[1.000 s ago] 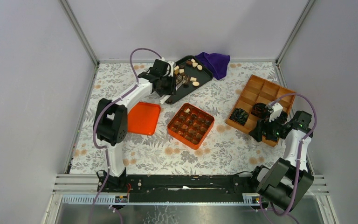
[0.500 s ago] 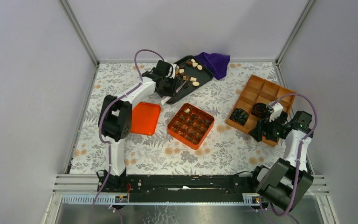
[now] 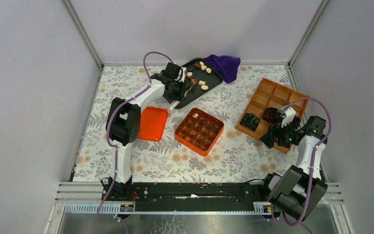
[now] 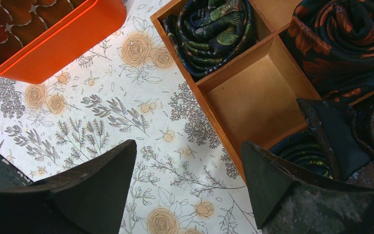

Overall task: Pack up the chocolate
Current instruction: Pick up the fake chocolate from the plate.

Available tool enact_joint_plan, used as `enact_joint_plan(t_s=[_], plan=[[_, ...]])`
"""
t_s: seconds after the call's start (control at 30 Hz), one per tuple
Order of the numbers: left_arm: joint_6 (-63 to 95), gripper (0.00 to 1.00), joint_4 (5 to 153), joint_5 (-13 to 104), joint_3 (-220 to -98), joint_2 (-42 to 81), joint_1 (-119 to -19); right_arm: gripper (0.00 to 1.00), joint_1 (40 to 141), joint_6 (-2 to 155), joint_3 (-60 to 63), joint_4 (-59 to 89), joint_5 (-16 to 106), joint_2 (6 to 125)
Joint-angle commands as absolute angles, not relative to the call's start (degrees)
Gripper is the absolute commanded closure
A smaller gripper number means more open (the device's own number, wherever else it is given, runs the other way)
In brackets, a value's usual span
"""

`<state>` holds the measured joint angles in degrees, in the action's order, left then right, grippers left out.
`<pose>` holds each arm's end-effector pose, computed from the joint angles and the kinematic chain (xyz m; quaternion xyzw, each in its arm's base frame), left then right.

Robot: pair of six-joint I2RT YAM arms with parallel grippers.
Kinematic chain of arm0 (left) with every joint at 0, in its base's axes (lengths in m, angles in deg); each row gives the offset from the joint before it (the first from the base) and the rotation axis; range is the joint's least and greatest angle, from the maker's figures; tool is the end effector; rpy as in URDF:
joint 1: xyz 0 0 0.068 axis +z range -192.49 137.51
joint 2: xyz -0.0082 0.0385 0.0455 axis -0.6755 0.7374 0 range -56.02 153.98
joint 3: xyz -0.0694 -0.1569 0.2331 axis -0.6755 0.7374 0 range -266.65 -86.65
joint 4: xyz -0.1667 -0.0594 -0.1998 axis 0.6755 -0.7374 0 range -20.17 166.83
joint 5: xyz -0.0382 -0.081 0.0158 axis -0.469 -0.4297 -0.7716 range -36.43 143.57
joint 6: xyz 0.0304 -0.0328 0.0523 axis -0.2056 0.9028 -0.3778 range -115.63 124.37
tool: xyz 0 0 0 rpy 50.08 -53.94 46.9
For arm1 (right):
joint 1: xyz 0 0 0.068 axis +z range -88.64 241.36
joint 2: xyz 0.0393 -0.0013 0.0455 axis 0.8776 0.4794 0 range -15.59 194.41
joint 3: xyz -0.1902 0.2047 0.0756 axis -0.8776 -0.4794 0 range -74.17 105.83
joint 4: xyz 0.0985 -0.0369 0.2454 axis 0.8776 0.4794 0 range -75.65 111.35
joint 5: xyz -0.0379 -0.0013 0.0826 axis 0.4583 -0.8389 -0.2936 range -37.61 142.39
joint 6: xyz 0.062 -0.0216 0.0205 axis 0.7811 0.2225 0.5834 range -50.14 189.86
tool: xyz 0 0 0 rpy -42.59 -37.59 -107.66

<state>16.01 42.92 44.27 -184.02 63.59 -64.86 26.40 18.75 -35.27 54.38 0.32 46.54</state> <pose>0.4456 -0.1930 0.2115 0.1127 0.9471 -0.1590 0.2548 0.1820 -0.0738 0.2217 -0.2234 0.8512 0.1703 0.4433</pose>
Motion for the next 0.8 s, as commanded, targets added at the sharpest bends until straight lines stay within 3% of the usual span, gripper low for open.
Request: enact_joint_plan(t_s=[0.0, 0.3, 0.77], plan=[[15.93, 0.67, 42.75, 43.11, -186.43, 64.01, -65.42, 0.14, 25.95, 17.52, -34.71, 55.16, -2.06, 46.35], [16.78, 1.0, 42.41, 42.97, -186.18, 61.23, -65.39, 0.14, 25.76, 17.31, -34.65, 55.28, -2.2, 45.86], [20.79, 1.0, 51.26, 36.11, -174.36, 45.66, -63.15, 0.14, 25.51, 17.23, -34.72, 55.52, -2.41, 46.06]])
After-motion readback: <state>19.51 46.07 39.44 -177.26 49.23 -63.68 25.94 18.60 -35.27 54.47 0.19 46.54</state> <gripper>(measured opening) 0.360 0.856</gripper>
